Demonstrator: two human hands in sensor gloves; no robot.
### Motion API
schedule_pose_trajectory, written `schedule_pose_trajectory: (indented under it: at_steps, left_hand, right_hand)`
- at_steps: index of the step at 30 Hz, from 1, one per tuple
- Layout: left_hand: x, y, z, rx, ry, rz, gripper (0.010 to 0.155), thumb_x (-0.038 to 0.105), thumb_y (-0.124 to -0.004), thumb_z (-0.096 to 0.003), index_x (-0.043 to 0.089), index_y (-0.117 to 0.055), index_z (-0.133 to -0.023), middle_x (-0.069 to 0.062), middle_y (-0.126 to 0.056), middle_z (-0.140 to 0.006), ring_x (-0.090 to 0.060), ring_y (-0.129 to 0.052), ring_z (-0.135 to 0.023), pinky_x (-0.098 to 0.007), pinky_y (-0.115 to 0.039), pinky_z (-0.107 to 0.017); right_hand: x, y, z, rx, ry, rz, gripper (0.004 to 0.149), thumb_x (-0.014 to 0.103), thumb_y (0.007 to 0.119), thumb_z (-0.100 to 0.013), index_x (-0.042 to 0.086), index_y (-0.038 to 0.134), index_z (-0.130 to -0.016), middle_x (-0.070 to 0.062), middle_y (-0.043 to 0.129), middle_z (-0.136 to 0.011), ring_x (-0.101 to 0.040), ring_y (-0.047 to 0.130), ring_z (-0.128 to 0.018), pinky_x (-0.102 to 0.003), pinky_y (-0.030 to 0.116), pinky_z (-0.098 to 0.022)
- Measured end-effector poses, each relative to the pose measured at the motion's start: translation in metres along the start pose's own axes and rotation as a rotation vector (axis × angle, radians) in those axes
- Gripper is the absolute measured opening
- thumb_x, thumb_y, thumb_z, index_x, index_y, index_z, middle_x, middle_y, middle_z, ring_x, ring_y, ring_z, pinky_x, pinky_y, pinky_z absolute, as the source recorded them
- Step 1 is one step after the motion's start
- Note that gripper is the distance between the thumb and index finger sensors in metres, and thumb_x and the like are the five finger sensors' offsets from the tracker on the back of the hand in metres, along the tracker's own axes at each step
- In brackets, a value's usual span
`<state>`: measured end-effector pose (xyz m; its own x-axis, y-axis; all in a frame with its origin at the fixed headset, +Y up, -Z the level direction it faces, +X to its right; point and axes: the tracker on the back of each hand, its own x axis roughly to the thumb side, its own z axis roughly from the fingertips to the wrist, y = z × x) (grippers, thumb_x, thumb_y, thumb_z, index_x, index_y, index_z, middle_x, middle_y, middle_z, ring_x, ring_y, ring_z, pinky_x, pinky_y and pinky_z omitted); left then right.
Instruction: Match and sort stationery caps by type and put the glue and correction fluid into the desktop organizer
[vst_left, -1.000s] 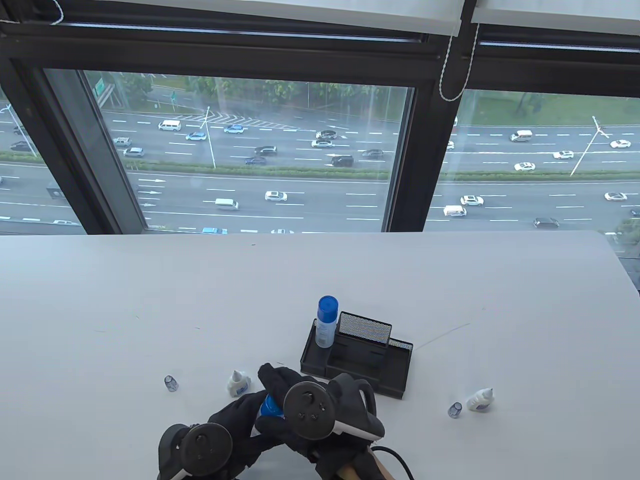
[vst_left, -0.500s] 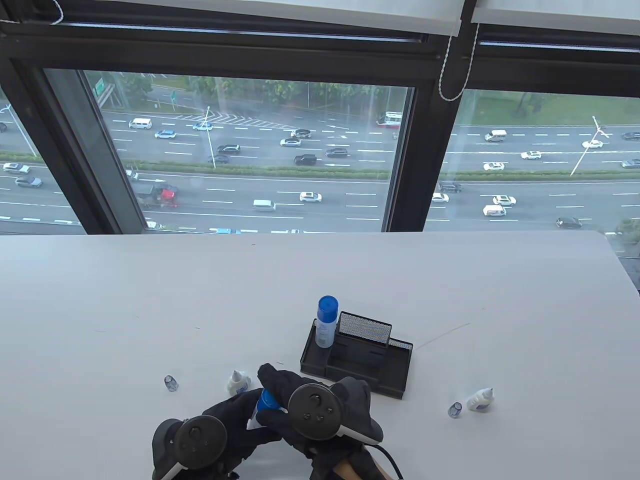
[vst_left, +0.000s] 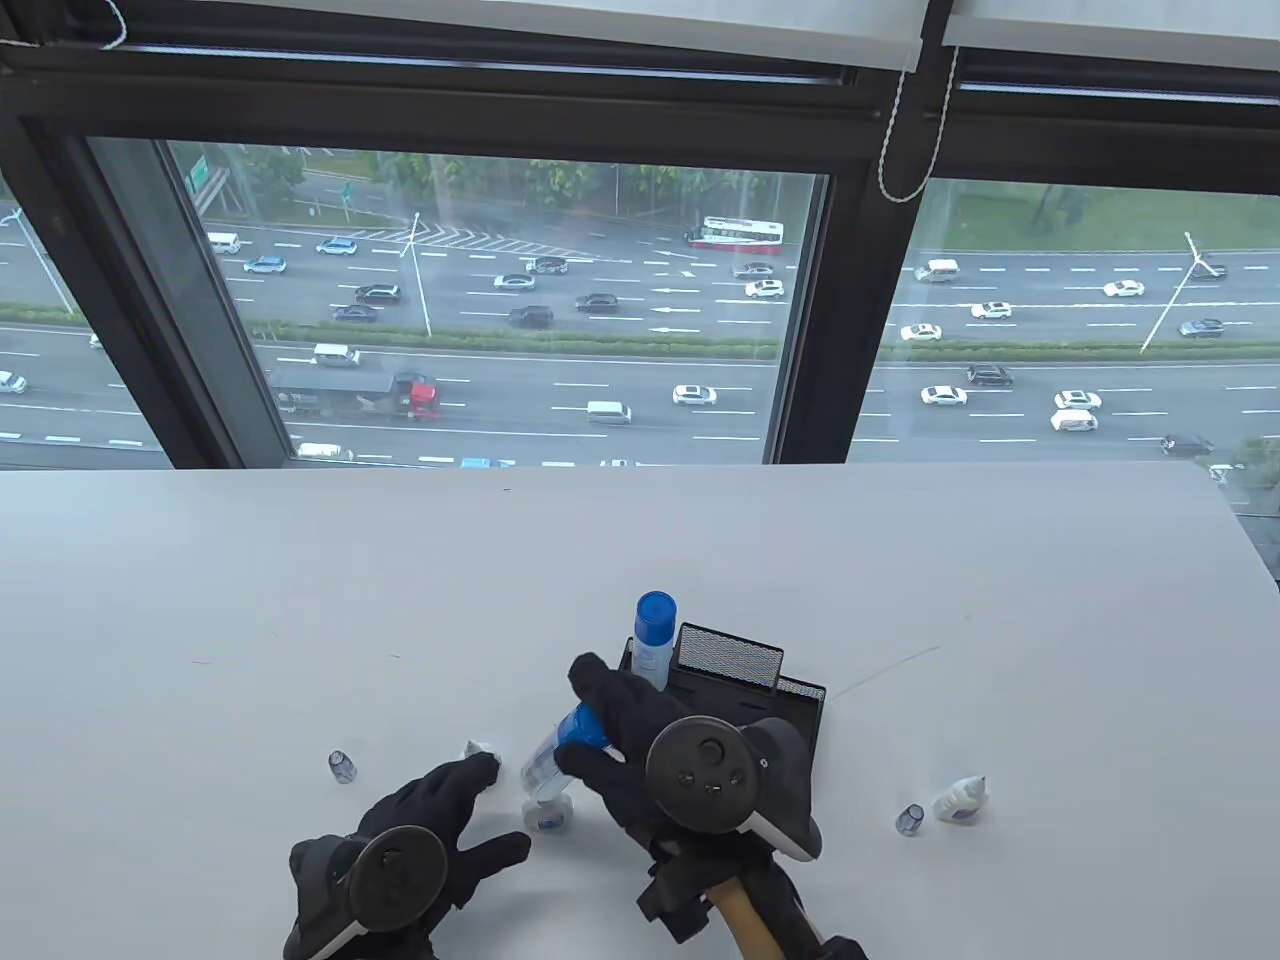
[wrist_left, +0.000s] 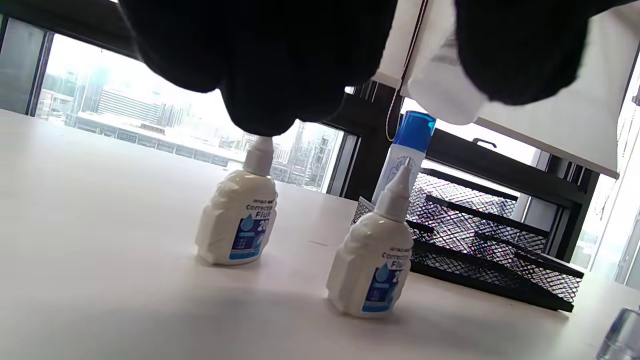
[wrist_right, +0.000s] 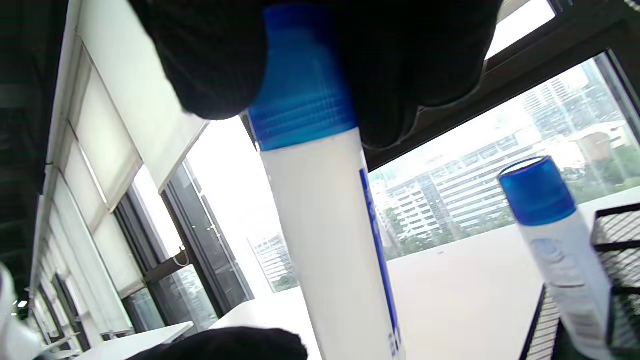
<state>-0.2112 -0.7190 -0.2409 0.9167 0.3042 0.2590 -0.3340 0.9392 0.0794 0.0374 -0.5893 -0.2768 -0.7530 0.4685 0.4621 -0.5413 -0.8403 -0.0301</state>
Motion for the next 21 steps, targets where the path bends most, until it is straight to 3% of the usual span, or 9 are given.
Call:
schedule_pose_trajectory:
  at_steps: [7,12,21]
  left_hand:
    - [0.006,-0.008,0.002,-0.03,-0.011,-0.08,0.078,0.069,-0.078,-0.0438,0.026,-0.065,-0.107,-0.002,-0.084,-0.104,-0.025,-0.097,-0.088,-0.05,-0.078,-0.065]
    - [0.006,-0.007,0.001,-0.033,-0.013,-0.081,0.078,0.069,-0.078,-0.0438,0.026,-0.066,-0.107,-0.002,-0.084,-0.104,-0.025,-0.097,-0.089,-0.05,-0.078,-0.065]
    - [0.002,-0.007,-0.001,-0.037,0.016,-0.067,0.079,0.068,-0.078,-0.0439,0.025,-0.064,-0.108,-0.003,-0.084,-0.104,-0.025,-0.097,-0.087,-0.05,-0.078,-0.065]
  right_hand:
    - [-0.022,-0.005,-0.032,-0.018,0.123,0.181,0.068,0.038,0.087,-0.047,0.016,0.064,-0.108,-0.015,0.079,-0.1,-0.031,0.092,-0.08,-0.05,0.073,-0.066]
    - [-0.039,0.018,-0.051,0.024,0.184,0.236,0.067,0.038,0.087,-0.047,0.017,0.064,-0.107,-0.015,0.079,-0.1,-0.03,0.092,-0.08,-0.05,0.074,-0.066]
    - [-0.05,0.055,-0.058,0.055,0.188,0.338,0.066,0.039,0.083,-0.049,0.016,0.064,-0.108,-0.016,0.079,-0.1,-0.03,0.093,-0.079,-0.049,0.075,-0.065]
